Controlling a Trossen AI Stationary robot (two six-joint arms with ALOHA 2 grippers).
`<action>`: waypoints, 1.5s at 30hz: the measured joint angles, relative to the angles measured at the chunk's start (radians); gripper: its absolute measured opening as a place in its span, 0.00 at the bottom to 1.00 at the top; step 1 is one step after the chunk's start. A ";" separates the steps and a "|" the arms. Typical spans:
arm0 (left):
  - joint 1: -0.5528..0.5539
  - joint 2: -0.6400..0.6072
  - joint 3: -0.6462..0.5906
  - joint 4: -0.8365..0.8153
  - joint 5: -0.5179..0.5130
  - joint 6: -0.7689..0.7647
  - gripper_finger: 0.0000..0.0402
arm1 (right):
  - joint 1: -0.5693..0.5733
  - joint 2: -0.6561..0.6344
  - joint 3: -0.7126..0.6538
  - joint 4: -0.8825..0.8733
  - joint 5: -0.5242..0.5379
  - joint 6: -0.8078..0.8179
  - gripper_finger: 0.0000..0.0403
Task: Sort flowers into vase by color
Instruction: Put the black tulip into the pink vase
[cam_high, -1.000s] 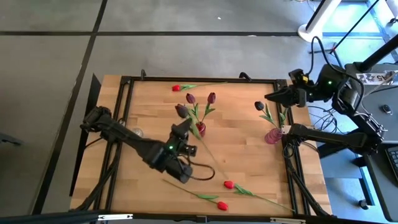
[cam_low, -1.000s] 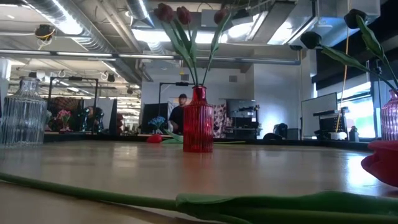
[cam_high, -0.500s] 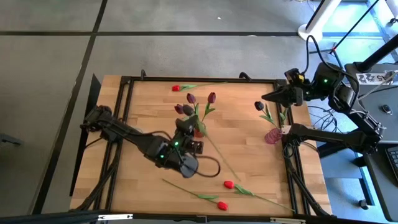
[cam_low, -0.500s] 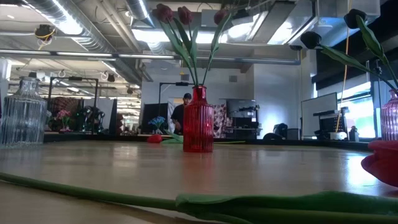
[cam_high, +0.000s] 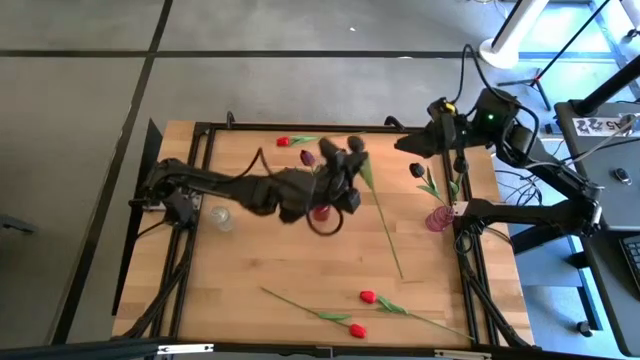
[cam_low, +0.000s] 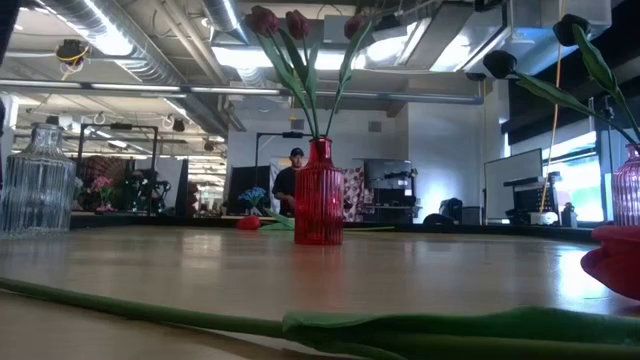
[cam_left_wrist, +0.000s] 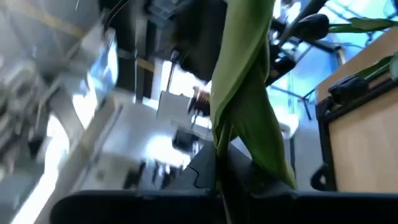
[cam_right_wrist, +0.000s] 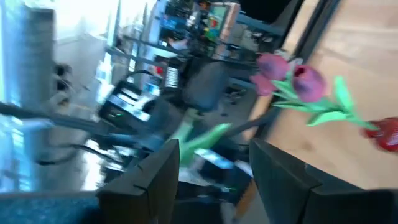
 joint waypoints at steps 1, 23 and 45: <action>0.024 0.001 0.000 0.000 0.049 0.016 0.01 | 0.000 0.003 0.000 0.023 -0.001 0.038 0.48; 0.351 0.029 -0.001 0.097 0.557 0.221 0.01 | 0.000 0.192 0.000 0.411 0.062 0.506 0.48; 0.338 0.025 -0.003 0.207 0.513 0.249 0.10 | 0.001 0.218 0.001 0.467 0.139 0.367 0.02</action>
